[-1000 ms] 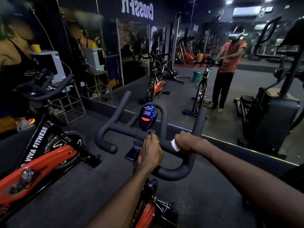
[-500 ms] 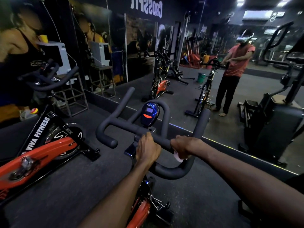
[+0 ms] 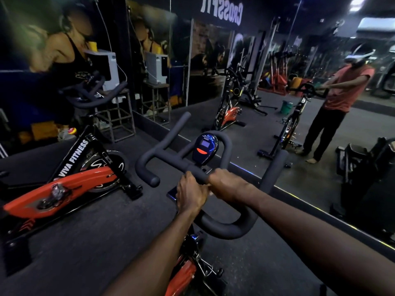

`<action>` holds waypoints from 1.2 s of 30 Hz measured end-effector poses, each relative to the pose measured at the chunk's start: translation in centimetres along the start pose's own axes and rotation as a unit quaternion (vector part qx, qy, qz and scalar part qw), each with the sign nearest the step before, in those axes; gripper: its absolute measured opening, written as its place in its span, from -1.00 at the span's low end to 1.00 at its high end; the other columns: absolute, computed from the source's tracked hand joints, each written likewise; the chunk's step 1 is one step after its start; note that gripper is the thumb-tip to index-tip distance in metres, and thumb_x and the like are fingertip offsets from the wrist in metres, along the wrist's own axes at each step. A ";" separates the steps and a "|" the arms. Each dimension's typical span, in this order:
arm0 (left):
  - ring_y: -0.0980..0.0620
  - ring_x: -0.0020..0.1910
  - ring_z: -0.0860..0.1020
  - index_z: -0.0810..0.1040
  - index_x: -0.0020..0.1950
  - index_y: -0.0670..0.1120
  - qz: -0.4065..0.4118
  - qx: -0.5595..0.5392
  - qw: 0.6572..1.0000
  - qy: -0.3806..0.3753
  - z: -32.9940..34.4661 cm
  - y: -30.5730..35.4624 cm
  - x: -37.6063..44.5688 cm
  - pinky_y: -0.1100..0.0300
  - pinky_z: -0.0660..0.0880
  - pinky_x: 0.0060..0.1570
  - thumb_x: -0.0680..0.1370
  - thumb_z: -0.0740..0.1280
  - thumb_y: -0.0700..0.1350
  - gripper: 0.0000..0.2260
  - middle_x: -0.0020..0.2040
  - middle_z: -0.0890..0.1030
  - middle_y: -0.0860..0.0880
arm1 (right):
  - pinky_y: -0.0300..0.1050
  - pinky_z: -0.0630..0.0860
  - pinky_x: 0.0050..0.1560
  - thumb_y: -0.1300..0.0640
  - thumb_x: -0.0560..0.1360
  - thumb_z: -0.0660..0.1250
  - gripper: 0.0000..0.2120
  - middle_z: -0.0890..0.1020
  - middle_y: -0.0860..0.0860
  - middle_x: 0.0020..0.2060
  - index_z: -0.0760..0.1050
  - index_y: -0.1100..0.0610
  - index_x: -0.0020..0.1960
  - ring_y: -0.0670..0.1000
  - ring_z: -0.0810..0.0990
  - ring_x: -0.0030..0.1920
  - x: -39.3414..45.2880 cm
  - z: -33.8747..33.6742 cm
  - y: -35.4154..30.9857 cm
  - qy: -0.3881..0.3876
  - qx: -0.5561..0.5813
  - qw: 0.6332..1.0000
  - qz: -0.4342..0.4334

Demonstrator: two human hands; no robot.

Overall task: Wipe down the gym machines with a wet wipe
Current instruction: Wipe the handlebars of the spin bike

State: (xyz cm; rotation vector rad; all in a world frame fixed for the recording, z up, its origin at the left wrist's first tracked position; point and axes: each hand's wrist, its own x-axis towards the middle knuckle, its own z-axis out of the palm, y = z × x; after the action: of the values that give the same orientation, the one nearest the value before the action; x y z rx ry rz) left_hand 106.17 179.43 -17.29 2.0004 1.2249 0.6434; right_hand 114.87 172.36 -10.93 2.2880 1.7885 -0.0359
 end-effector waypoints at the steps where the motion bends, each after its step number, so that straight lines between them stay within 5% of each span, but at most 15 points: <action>1: -0.22 0.23 0.50 0.44 0.20 -0.15 -0.012 -0.011 1.000 0.007 0.0 -0.1 0.1 -0.05 0.46 0.12 0.46 0.37 -0.12 -0.66 0.19 0.52 -0.16 | 0.03 0.53 -0.14 0.29 0.51 0.30 -0.72 0.58 0.22 0.04 0.52 0.23 0.21 0.27 0.62 0.04 0.4 0.0 0.2 0.003 0.003 1.000 -0.010; 6: -0.19 0.29 0.46 0.42 0.29 -0.14 -0.054 -0.026 0.998 0.019 -0.3 -0.2 0.3 -0.02 0.38 0.19 0.51 0.28 -0.17 -0.66 0.26 0.47 -0.16 | -0.04 0.51 -0.12 0.31 0.47 0.32 -0.74 0.52 0.22 0.09 0.58 0.21 0.15 0.26 0.59 0.06 0.6 0.9 0.5 -0.087 -0.034 0.995 -0.035; 11: -0.21 0.28 0.46 0.44 0.23 -0.15 -0.055 -0.039 0.997 0.031 0.2 -0.1 0.6 -0.04 0.41 0.16 0.55 0.28 -0.13 -0.74 0.25 0.49 -0.18 | 0.00 0.51 -0.11 0.16 0.47 0.36 -0.85 0.57 0.15 -0.02 0.53 0.12 0.04 0.23 0.60 0.02 3.6 -0.5 0.3 0.057 0.073 0.994 -0.049; 16: -0.21 0.26 0.48 0.47 0.19 -0.15 -0.060 -0.032 0.997 0.034 0.1 -0.1 0.5 -0.01 0.42 0.14 0.49 0.35 -0.16 -0.71 0.24 0.48 -0.18 | 0.00 0.49 -0.07 0.30 0.50 0.29 -0.73 0.57 0.21 0.10 0.55 0.17 0.19 0.25 0.59 0.08 2.9 0.8 0.4 -0.002 0.006 0.997 -0.076; 22: -0.21 0.28 0.46 0.43 0.21 -0.14 -0.045 0.010 0.998 0.033 0.5 -0.3 0.7 -0.03 0.41 0.17 0.53 0.30 -0.18 -0.74 0.23 0.47 -0.17 | 0.01 0.52 -0.10 0.05 0.51 0.36 -0.79 0.47 0.16 -0.11 0.52 0.21 -0.03 0.27 0.60 0.04 4.4 -1.7 1.1 0.050 0.054 0.996 -0.055; 27: -0.20 0.24 0.49 0.47 0.18 -0.11 -0.037 0.029 0.998 0.030 0.5 -0.2 0.6 -0.04 0.45 0.14 0.52 0.25 -0.24 -0.77 0.19 0.49 -0.14 | 0.06 0.54 0.02 0.13 0.53 0.34 -0.68 0.52 0.22 0.15 0.47 0.24 0.23 0.28 0.57 0.16 3.3 -1.1 1.4 0.010 -0.016 0.999 -0.033; 36: -0.17 0.26 0.50 0.44 0.24 -0.06 -0.011 0.094 0.995 0.010 1.0 -0.4 0.5 -0.01 0.46 0.14 0.49 0.35 -0.22 -0.67 0.22 0.50 -0.11 | 0.06 0.52 0.00 0.16 0.57 0.26 -0.74 0.53 0.20 0.12 0.46 0.20 0.24 0.27 0.57 0.14 2.4 -0.3 1.2 0.047 -0.011 0.998 -0.037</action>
State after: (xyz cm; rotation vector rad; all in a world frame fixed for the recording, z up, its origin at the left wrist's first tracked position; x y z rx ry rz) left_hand 106.94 179.71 -18.21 2.1347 1.3601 0.5559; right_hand 116.55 174.43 -10.81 2.2433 1.9088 0.0804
